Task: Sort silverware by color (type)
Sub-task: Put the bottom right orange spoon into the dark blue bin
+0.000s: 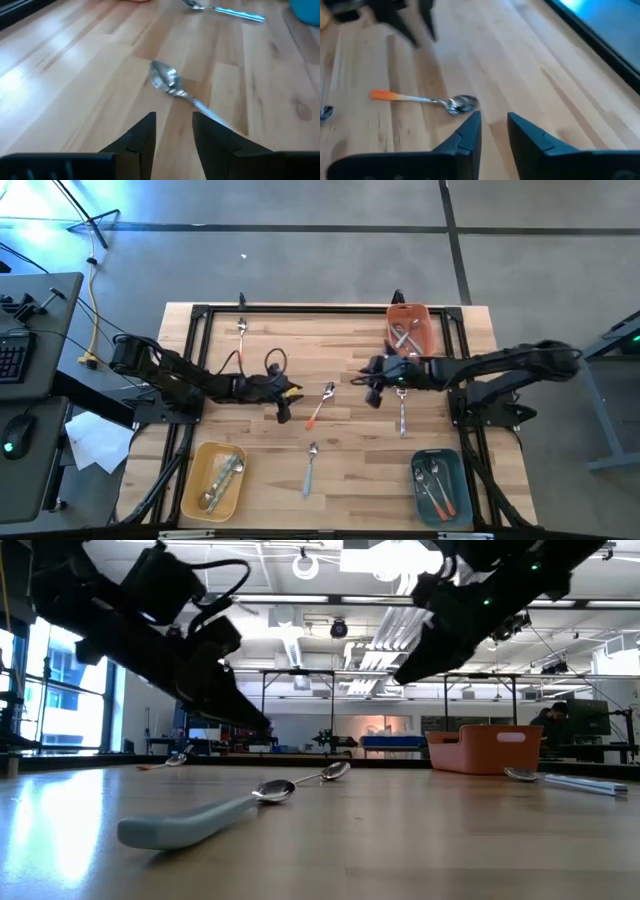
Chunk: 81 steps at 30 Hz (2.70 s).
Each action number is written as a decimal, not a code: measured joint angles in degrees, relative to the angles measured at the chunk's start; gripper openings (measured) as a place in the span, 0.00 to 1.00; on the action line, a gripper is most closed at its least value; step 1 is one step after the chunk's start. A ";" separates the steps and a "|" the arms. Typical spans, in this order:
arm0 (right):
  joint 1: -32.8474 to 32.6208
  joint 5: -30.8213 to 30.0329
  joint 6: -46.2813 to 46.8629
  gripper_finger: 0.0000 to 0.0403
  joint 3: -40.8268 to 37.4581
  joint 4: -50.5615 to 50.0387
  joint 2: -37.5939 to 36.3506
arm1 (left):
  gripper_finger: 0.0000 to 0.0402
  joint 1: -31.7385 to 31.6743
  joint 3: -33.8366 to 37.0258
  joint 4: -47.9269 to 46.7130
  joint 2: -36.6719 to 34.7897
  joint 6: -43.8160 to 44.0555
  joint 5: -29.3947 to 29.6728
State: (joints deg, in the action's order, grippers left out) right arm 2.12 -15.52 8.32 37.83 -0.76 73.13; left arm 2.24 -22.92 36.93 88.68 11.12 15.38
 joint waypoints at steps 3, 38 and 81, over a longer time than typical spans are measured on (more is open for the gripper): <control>0.27 3.86 -5.03 0.26 3.10 3.29 6.98 | 0.25 -0.65 3.82 5.80 -0.14 1.55 0.15; 2.79 22.67 -35.97 0.19 47.14 -31.65 49.30 | 0.12 -0.83 12.62 20.87 -0.41 -0.86 0.39; -56.30 20.29 109.22 0.01 48.15 -74.10 25.79 | 0.12 -0.72 12.60 22.95 -0.42 -6.66 0.24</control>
State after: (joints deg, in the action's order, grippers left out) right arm -54.18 4.77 117.54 85.97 -74.86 98.91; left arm 1.52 -10.33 59.88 88.26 4.46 15.62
